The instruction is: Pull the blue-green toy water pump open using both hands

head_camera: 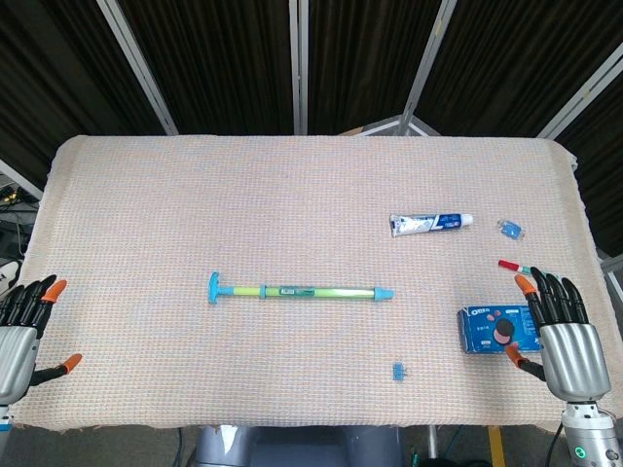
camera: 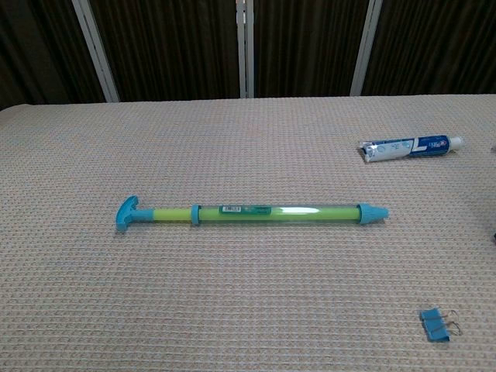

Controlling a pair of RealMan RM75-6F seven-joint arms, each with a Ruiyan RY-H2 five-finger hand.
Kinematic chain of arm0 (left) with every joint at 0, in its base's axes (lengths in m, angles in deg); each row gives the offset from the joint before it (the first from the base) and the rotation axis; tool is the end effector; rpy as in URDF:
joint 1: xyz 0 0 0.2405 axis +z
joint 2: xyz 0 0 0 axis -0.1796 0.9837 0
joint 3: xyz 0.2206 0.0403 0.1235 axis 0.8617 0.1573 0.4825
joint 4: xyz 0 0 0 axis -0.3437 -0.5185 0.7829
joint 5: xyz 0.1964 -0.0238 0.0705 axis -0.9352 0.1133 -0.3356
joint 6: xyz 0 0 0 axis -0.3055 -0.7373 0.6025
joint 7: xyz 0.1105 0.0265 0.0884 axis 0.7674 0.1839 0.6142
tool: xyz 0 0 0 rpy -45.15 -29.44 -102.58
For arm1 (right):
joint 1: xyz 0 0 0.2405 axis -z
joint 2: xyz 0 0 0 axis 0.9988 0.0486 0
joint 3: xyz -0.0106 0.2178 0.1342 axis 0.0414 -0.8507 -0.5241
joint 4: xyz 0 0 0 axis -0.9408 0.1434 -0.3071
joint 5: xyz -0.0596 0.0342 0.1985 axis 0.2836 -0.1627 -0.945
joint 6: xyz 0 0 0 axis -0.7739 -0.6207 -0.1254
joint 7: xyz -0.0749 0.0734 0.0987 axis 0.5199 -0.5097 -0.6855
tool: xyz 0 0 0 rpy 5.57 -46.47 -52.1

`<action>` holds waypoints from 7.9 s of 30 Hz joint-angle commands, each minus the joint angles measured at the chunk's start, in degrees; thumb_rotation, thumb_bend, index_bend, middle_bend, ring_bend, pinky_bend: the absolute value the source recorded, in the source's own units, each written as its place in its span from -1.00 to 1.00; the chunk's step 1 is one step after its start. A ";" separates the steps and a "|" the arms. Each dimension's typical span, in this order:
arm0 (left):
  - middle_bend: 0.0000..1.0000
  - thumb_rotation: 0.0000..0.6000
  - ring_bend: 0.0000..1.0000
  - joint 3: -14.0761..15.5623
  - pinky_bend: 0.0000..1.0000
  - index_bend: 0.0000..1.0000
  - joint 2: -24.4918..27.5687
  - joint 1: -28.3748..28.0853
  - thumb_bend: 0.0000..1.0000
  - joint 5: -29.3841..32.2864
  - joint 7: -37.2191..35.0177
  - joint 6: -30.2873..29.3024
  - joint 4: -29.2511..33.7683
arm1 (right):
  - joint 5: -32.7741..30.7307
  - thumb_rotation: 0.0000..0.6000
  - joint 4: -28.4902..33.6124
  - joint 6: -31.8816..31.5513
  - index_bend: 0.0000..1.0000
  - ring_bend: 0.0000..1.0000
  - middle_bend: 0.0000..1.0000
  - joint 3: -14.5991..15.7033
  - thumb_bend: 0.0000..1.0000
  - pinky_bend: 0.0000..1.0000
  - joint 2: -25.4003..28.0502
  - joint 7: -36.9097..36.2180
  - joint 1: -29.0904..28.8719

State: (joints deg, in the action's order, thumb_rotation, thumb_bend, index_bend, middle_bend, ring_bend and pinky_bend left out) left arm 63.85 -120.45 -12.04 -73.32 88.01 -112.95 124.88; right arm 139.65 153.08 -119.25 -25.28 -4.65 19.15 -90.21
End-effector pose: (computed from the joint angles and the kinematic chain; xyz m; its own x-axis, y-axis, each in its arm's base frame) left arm -0.2694 0.1501 0.1605 0.3962 0.0406 0.9173 0.9181 -0.0291 -0.3953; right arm -0.2582 -0.1718 0.1625 0.4642 0.1180 0.8778 -0.8767 -0.0803 0.4744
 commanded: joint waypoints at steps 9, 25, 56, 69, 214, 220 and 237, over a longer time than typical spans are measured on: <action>-1.00 1.00 -1.00 -0.24 -1.00 -1.00 0.14 -0.05 -1.00 0.49 -0.41 0.10 0.25 | -0.83 1.00 -0.51 1.59 -1.00 -1.00 -1.00 0.16 -1.00 -1.00 -0.27 -0.16 -0.50; -1.00 1.00 -1.00 -2.14 -1.00 -1.00 -2.71 -2.49 -1.00 6.90 4.53 4.76 -1.21 | -12.59 1.00 -12.78 31.00 -1.00 0.94 0.90 -6.15 -1.00 1.00 -10.17 -0.22 -19.97; -1.00 1.00 -1.00 -3.03 -1.00 -1.00 -4.50 -4.51 -1.00 12.53 7.13 7.79 -2.96 | -33.66 1.00 -22.89 39.72 -0.20 1.00 1.00 -7.30 -0.83 1.00 -30.52 13.13 -37.87; -1.00 1.00 -1.00 -2.94 -1.00 -1.00 -4.52 -4.71 -1.00 12.79 7.08 7.78 -2.94 | -35.48 1.00 -25.24 38.59 -0.17 1.00 1.00 -6.92 -0.74 1.00 -34.42 15.23 -39.75; 0.65 1.00 0.57 -7.05 0.97 0.54 -30.50 -27.53 -0.01 23.92 -0.01 31.36 -34.72 | -37.32 1.00 -17.29 30.06 0.28 1.00 1.00 -4.83 -0.11 1.00 -21.92 13.94 -36.35; 0.65 1.00 0.57 -7.19 0.97 0.54 -30.56 -27.26 -0.01 24.10 -0.94 31.54 -36.09 | -37.35 1.00 -17.28 29.85 0.28 1.00 1.00 -5.03 -0.11 1.00 -20.77 13.54 -35.85; 0.65 1.00 0.57 -7.42 0.97 0.54 -30.89 -26.83 -0.01 23.75 -2.84 32.00 -38.77 | -37.59 1.00 -17.21 29.12 0.28 1.00 1.00 -5.66 -0.12 1.00 -19.06 13.39 -34.72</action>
State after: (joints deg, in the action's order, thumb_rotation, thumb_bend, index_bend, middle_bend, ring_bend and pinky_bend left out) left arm 56.46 -151.30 -38.90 -49.56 85.22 -80.92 86.15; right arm 102.06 135.86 -90.14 -30.93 -23.72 32.55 -124.93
